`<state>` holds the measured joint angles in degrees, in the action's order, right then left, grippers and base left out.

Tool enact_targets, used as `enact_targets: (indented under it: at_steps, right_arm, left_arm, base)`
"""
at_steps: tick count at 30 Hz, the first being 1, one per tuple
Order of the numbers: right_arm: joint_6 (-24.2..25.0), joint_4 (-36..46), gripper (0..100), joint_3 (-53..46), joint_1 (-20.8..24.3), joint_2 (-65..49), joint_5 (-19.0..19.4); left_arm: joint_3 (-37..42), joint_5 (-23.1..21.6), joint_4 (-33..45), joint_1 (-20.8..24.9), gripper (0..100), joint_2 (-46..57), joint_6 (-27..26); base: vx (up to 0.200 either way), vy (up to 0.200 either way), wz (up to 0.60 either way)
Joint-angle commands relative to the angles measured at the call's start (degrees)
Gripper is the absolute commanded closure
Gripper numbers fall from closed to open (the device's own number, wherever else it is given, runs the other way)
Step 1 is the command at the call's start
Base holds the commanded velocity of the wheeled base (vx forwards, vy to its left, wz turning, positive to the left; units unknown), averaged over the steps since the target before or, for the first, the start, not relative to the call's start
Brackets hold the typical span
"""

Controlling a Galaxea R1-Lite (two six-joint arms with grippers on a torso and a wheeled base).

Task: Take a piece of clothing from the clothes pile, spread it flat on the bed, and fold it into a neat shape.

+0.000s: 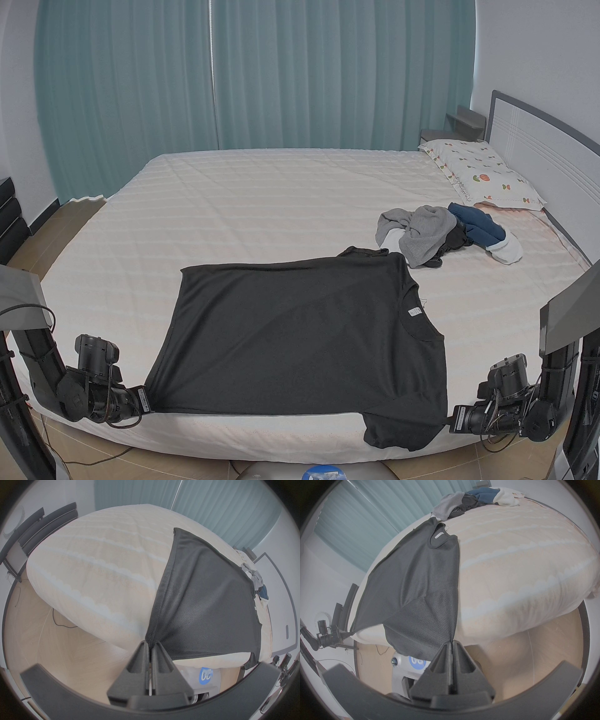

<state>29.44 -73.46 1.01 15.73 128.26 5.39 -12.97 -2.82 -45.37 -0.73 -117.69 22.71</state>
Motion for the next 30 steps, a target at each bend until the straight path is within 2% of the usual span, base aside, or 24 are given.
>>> enact_targets:
  at_steps: [1,6,10,15,24,30]
  right_arm:
    - [-1.5,3.4,100,-1.0,0.0,-3.4,0.0]
    - [-3.2,6.1,100,-1.0,0.1,-3.6,0.0]
    - [-3.7,6.7,100,-1.0,0.2,-3.0,0.0]
    - [-6.3,11.0,100,-1.0,0.7,-3.5,0.0]
    - [-6.6,12.1,100,-1.0,1.4,-3.2,0.0]
    - [-6.5,11.1,100,-1.0,1.1,-4.2,0.0]
  left_arm:
    - [0.6,0.0,0.5,0.3,100,0.0,-0.4]
    - [1.3,0.1,1.4,0.4,100,-0.1,-2.4]
    - [1.8,2.8,4.0,0.2,100,0.0,-5.5]
    - [2.8,3.8,5.5,0.3,100,0.2,-8.2]
    - [3.7,6.4,8.5,0.1,100,0.4,-11.6]
    - [2.9,6.4,7.8,-0.2,100,0.4,-11.1]
  base:
    - [0.000,0.000,0.00]
    - [0.000,0.000,0.00]
    - [0.000,0.000,0.00]
    - [0.000,0.000,0.00]
    - [0.000,0.000,0.00]
    - [0.000,0.000,0.00]
